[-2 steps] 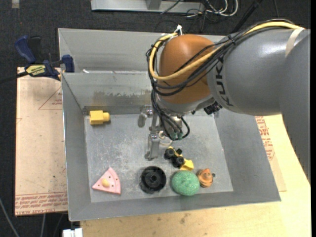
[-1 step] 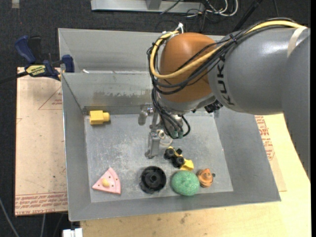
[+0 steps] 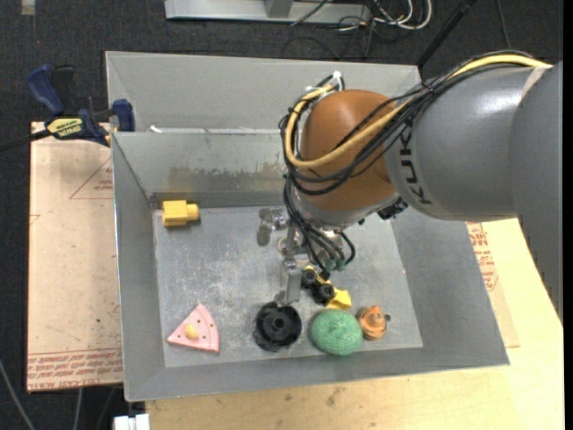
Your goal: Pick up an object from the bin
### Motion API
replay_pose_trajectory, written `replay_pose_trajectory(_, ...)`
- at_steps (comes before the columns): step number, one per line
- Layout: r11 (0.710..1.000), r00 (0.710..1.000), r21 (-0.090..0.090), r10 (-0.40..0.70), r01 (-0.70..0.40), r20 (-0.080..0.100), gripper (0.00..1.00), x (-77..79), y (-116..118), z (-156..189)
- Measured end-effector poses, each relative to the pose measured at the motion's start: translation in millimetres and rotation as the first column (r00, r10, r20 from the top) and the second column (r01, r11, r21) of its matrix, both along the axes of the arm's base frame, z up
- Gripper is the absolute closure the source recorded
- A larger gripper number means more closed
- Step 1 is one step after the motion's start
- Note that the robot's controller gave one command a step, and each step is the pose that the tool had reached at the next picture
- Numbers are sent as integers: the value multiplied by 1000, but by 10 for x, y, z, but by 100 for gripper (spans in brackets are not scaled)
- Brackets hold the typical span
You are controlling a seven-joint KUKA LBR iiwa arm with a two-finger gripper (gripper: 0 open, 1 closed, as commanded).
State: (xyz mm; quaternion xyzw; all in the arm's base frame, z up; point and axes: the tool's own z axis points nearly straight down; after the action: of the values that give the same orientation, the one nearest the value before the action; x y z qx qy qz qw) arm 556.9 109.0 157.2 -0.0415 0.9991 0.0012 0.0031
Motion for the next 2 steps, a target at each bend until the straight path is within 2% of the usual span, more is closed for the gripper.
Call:
replay_pose_trajectory(1, 1000, 1000, -1, -16, 16, -2, 0, -457, -388, -651)
replay_pose_trajectory(2, 1000, 1000, -3, 27, -27, -1, 0, -695, -326, -756)
